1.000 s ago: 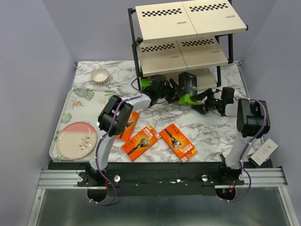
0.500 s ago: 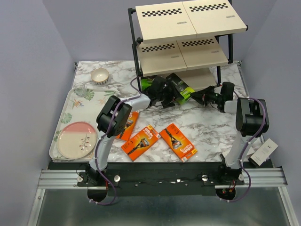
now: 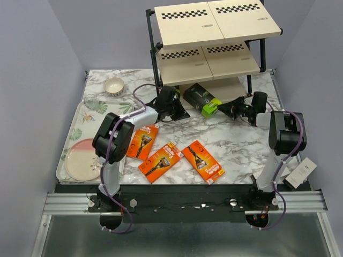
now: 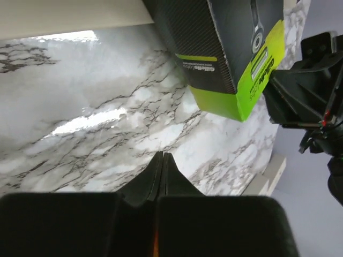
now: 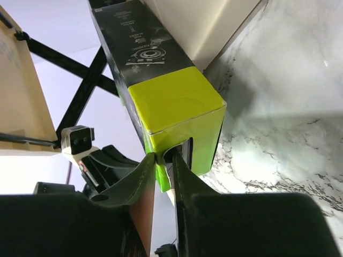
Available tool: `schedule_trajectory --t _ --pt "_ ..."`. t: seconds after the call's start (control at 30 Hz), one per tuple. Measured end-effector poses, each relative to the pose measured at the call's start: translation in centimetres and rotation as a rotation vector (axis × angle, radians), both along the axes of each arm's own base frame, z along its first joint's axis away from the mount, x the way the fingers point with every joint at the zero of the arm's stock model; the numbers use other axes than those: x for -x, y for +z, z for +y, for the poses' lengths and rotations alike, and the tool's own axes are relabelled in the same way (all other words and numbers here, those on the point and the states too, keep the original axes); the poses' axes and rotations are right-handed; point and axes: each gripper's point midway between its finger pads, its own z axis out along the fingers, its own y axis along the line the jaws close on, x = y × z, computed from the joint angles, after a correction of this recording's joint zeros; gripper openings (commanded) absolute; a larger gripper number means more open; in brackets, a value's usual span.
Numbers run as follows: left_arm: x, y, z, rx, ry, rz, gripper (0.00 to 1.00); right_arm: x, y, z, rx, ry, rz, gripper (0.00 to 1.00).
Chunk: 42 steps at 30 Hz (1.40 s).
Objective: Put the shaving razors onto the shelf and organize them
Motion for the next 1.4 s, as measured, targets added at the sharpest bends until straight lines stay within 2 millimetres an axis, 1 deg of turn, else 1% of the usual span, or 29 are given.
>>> schedule_trajectory --t 0.1,0.13,0.27,0.4,0.43,0.57,0.63,0.73,0.77,0.83,0.87,0.9,0.97,1.07,1.2,1.4 --pt "-0.5 0.0 -0.6 0.004 -0.005 -0.019 0.0 0.0 -0.2 -0.1 0.016 0.004 0.003 0.17" --pt "-0.9 0.1 -1.1 0.008 -0.001 -0.025 0.0 0.0 -0.3 -0.1 0.023 0.005 0.005 0.12" --pt "-2.0 -0.7 -2.2 -0.002 0.018 -0.028 0.0 0.3 -0.8 -0.2 0.034 0.007 0.022 0.06" --pt "-2.9 -1.7 -3.8 -0.025 0.032 -0.031 0.0 0.5 -0.8 -0.2 0.036 0.005 0.028 0.05" --pt "-3.0 -1.8 -4.2 -0.027 0.032 -0.035 0.0 0.6 -0.9 -0.2 0.036 0.004 0.029 0.01" --pt "-3.4 -2.0 -6.5 -0.029 0.023 -0.059 0.0 0.8 -0.7 -0.4 0.031 -0.01 0.037 0.01" --pt "-3.6 -1.8 -7.5 -0.024 0.016 -0.072 0.01 0.7 -0.3 -0.8 0.03 -0.022 0.03 0.01" --pt "-3.4 -1.4 -8.3 -0.016 0.005 -0.085 0.01 0.3 0.4 -2.2 0.033 -0.052 0.014 0.01" --pt "-3.3 -1.4 -8.5 -0.016 0.001 -0.087 0.01 0.1 0.5 -2.8 0.038 -0.064 0.008 0.09" --pt "-3.2 -1.6 -8.4 -0.025 0.0 -0.086 0.01 -0.2 0.8 -4.1 0.048 -0.085 -0.004 0.16" --pt "-3.1 -1.9 -8.2 -0.033 -0.001 -0.084 0.01 -0.2 0.9 -4.5 0.058 -0.087 -0.012 0.28" --pt "-3.0 -2.1 -8.1 -0.038 0.0 -0.082 0.01 -0.2 0.9 -4.7 0.068 -0.084 -0.016 0.35" --pt "-2.7 -2.9 -7.4 -0.059 0.004 -0.07 0.01 0.1 1.1 -5.8 0.098 -0.084 -0.03 0.46" --pt "-2.6 -3.6 -6.8 -0.081 0.007 -0.067 0.01 0.2 1.3 -6.8 0.153 -0.065 -0.059 0.5" --pt "-2.7 -3.7 -6.7 -0.09 0.008 -0.074 0.01 0.2 1.3 -7.4 0.209 -0.036 -0.093 0.51" --pt "-2.3 -3.8 -6.6 -0.112 0.002 -0.09 0.01 0.4 1.0 -7.2 0.225 -0.002 -0.12 0.44"
